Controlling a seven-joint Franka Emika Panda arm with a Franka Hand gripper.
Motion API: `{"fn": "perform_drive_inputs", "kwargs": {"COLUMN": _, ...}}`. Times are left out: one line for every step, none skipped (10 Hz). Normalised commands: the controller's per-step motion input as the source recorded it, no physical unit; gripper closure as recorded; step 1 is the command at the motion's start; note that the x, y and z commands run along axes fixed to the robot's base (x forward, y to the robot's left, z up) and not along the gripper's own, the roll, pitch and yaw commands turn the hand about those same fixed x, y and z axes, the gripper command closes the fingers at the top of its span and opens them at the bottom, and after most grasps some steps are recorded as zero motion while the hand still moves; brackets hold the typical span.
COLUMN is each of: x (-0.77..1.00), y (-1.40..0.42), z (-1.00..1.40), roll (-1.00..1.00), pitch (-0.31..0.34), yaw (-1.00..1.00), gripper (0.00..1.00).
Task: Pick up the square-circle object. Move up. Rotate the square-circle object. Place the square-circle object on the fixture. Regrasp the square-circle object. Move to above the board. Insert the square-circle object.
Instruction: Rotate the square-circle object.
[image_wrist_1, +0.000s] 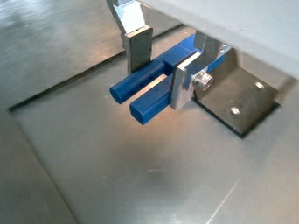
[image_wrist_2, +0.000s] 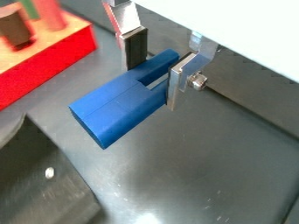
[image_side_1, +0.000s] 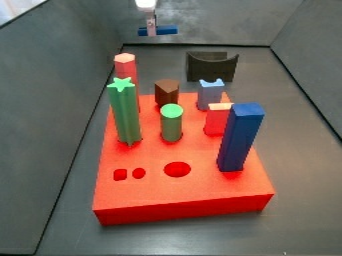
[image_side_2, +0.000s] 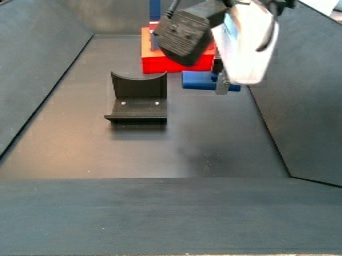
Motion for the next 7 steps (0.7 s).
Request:
{"fn": "perform_drive_inputs", "kwargs": {"x": 0.04, "y": 0.02, "z": -0.01, "roll": -0.01, "pitch": -0.016, "yaw": -1.0, "gripper": 1.0}}
{"fn": "perform_drive_inputs", "kwargs": {"x": 0.04, "y": 0.02, "z": -0.01, "roll": -0.01, "pitch": -0.016, "yaw": -1.0, "gripper": 1.0}}
{"fn": "perform_drive_inputs", "kwargs": {"x": 0.04, "y": 0.02, "z": -0.01, "roll": -0.01, "pitch": -0.017, "yaw": -1.0, "gripper": 1.0}}
{"fn": "perform_drive_inputs", "kwargs": {"x": 0.04, "y": 0.02, "z": -0.01, "roll": -0.01, "pitch": -0.018, "yaw": -1.0, "gripper": 1.0}}
{"fn": "perform_drive_inputs", "kwargs": {"x": 0.04, "y": 0.02, "z": -0.01, "roll": -0.01, "pitch": -0.019, "yaw": -1.0, "gripper": 1.0}}
{"fn": "perform_drive_inputs", "kwargs": {"x": 0.04, "y": 0.02, "z": -0.01, "roll": -0.02, "pitch": -0.02, "yaw": -1.0, "gripper": 1.0}}
{"fn": "perform_drive_inputs", "kwargs": {"x": 0.04, "y": 0.02, "z": -0.01, "roll": -0.02, "pitch": -0.021, "yaw": -1.0, "gripper": 1.0}}
